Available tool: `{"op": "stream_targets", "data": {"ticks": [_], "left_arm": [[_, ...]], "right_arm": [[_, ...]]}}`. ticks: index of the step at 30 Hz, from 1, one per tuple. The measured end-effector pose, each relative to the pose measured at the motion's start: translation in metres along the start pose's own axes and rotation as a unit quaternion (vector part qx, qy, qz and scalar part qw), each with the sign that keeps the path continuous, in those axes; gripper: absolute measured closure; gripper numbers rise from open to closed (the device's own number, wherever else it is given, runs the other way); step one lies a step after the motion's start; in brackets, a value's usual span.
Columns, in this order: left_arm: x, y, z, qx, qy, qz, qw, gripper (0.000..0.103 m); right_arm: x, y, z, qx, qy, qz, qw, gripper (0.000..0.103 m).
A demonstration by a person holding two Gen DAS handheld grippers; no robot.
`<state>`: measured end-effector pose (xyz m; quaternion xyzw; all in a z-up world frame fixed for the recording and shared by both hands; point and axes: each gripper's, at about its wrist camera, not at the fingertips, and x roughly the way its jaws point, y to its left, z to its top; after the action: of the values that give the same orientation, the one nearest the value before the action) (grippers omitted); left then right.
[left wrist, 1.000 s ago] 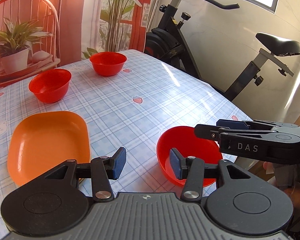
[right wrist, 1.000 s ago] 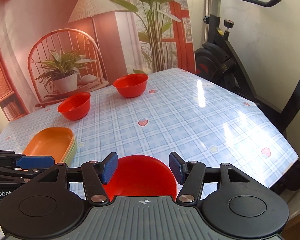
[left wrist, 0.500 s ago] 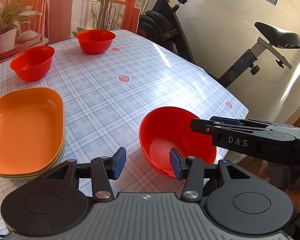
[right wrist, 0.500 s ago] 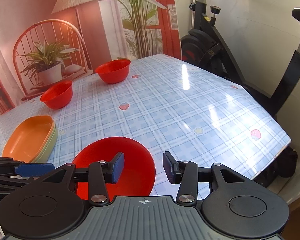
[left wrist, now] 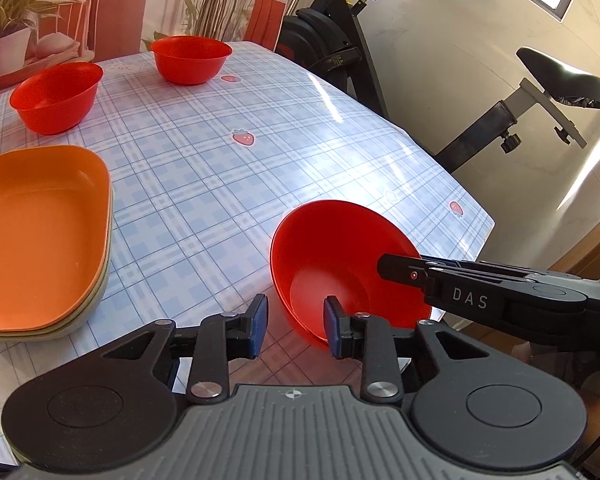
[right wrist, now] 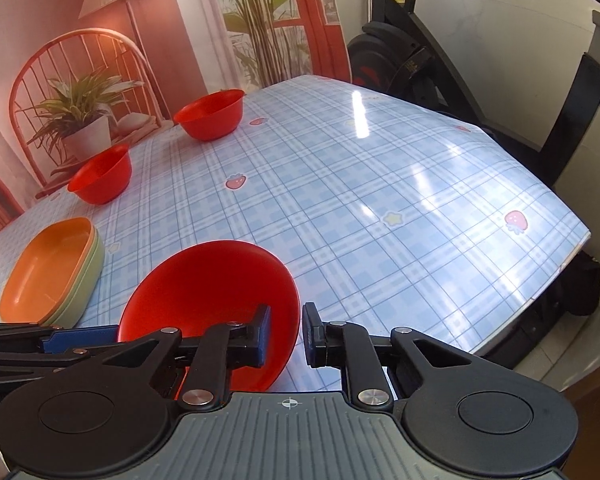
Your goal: Organize plates and bowls
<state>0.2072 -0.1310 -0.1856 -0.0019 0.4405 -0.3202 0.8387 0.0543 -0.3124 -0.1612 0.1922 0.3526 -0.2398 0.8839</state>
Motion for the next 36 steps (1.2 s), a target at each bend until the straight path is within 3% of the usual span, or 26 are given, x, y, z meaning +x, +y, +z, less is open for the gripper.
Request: {"op": "stream_targets", "data": {"ticks": [3,12,20,27,36], "left_arm": [[0.001,0.001,-0.001,-0.005,0.0,-0.007,1.0,0.085],[-0.005,0.005,-0.001,-0.018,-0.01,0.001,0.9998,0.086],[-0.024,0.016,0.01,-0.03,-0.036,0.022,0.9986,0.086],[-0.059,0.045,0.03,-0.068,-0.073,0.035,0.9944,0.086],[-0.099,0.085,0.047,-0.119,-0.117,0.077,0.983,0.086]], "right_arm": [[0.0,-0.001,0.0,0.001,0.0,0.001,1.0,0.091],[-0.001,0.0,0.002,0.01,-0.001,0.013,1.0,0.098],[0.0,0.008,0.02,0.038,0.001,0.051,0.998,0.098],[0.003,0.048,0.061,0.01,-0.009,0.092,0.996,0.098],[0.011,0.122,0.098,-0.053,-0.015,0.136,0.989,0.098]]}}
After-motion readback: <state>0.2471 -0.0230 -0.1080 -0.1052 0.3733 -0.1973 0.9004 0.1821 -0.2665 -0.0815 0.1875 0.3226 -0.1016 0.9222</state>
